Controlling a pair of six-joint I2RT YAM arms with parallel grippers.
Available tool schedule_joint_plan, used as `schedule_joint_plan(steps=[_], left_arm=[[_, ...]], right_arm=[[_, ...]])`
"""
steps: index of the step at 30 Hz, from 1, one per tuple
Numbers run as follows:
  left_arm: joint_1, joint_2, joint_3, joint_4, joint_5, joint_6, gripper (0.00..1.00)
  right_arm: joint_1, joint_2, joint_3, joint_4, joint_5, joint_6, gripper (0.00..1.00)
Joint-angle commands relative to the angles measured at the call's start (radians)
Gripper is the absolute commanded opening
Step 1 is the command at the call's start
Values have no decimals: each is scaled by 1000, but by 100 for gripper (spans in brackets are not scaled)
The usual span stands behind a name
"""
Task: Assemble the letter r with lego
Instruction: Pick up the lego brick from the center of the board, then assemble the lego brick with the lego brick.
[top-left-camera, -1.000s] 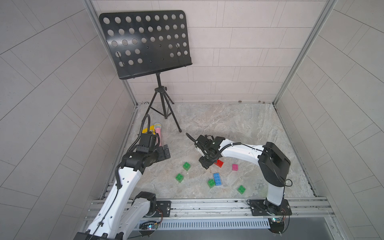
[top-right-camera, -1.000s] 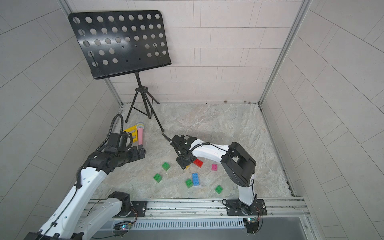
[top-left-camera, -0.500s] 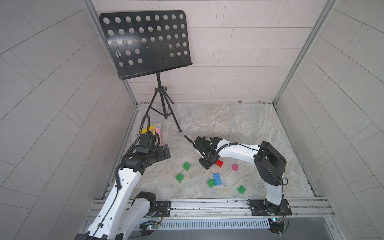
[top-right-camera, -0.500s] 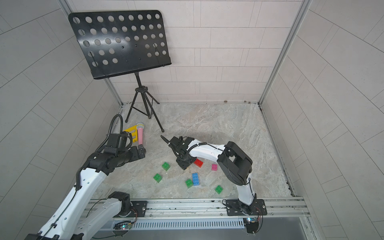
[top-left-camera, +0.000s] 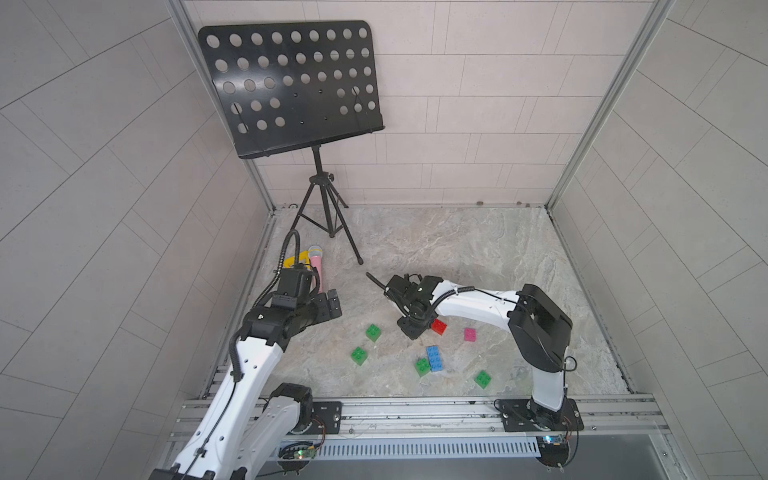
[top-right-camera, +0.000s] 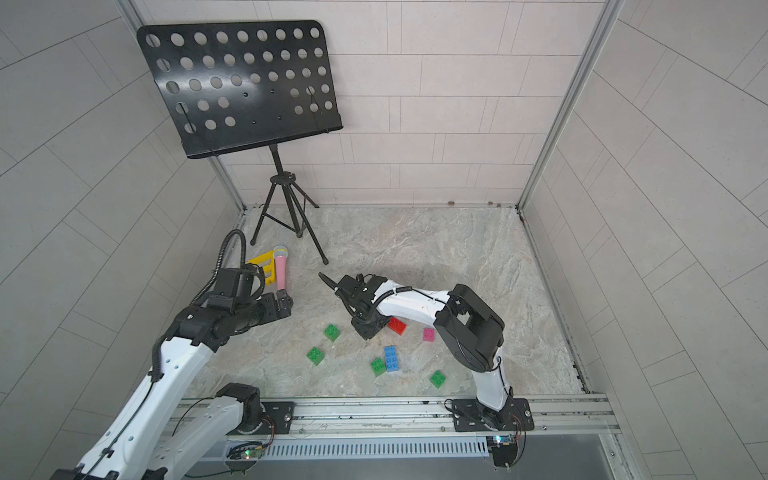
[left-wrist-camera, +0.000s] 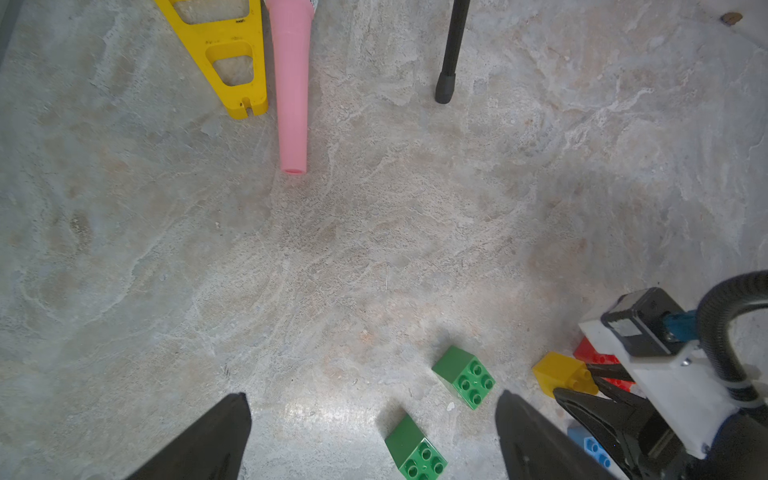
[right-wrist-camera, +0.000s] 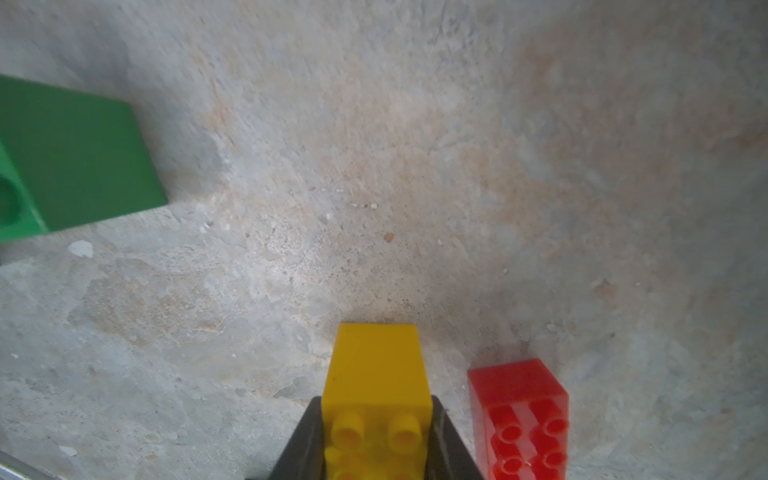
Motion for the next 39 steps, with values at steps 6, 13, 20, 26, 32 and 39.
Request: schedule_joint_plan(steps=[6, 13, 20, 26, 32, 39], left_arm=[[5, 7, -18, 17, 4, -7, 100], [6, 0, 10, -35, -46, -22, 100], [5, -11, 76, -174, -114, -77, 100], [5, -68, 117, -255, -126, -86, 100], [8, -157, 122, -320, -92, -167, 100], [8, -251, 101, -372, -93, -244, 100]], right_arm=[[39, -140, 26, -42, 152, 37, 0], [44, -135, 134, -82, 87, 36, 0], [80, -78, 233, -76, 41, 21, 0], [126, 11, 322, -99, 23, 2, 0], [144, 80, 364, -99, 1, 4, 0], [155, 163, 429, -138, -9, -4, 0]])
